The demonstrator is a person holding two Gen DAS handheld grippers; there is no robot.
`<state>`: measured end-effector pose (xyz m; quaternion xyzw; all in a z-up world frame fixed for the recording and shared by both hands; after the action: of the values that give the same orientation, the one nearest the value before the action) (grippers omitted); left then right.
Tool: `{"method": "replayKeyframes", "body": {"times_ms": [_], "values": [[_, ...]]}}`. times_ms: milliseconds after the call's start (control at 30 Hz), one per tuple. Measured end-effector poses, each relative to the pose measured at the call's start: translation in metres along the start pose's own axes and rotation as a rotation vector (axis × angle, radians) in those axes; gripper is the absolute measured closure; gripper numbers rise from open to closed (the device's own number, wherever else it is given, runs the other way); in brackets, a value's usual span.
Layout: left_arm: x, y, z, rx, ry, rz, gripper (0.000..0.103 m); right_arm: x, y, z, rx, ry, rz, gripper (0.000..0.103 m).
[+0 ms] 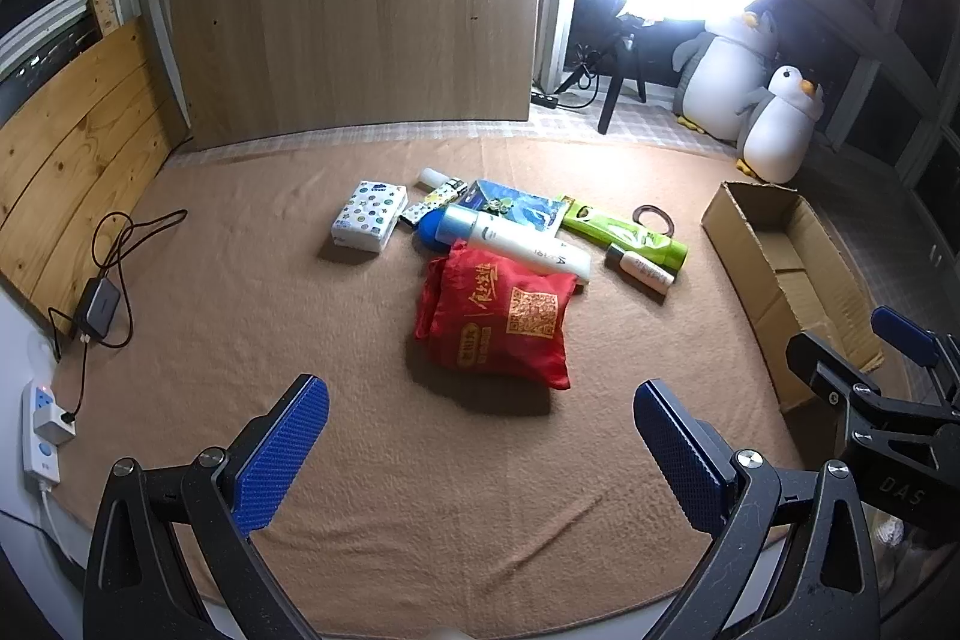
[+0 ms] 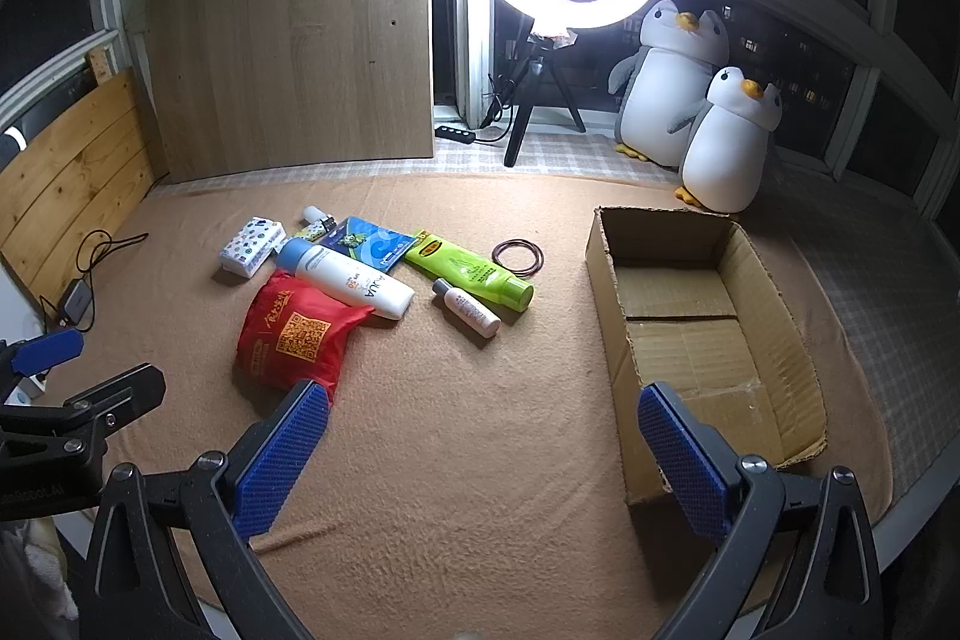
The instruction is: Organize objects
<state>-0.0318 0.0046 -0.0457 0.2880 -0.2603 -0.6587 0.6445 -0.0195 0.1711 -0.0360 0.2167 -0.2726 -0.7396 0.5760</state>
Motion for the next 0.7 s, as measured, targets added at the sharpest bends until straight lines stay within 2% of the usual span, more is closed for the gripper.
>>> {"method": "replayKeyframes", "body": {"times_ms": [700], "values": [[-0.0013,0.0015,0.001,0.003,0.0,-0.003,0.0,-0.0016,-0.001,-0.0018,0.005,-0.005,-0.001,0.001]]}}
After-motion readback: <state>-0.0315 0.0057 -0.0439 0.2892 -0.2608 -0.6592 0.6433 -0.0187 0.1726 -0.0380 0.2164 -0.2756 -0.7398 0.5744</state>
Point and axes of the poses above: each gripper's, at about its wrist camera, not at the fingertips, and y roughly against the way its jaws point, x to its left, z to its top, the point moved 6 cm from there along -y, roughly the way its jaws point, and after that the axes turned 7 degrees about -x, right-handed, at the moved point
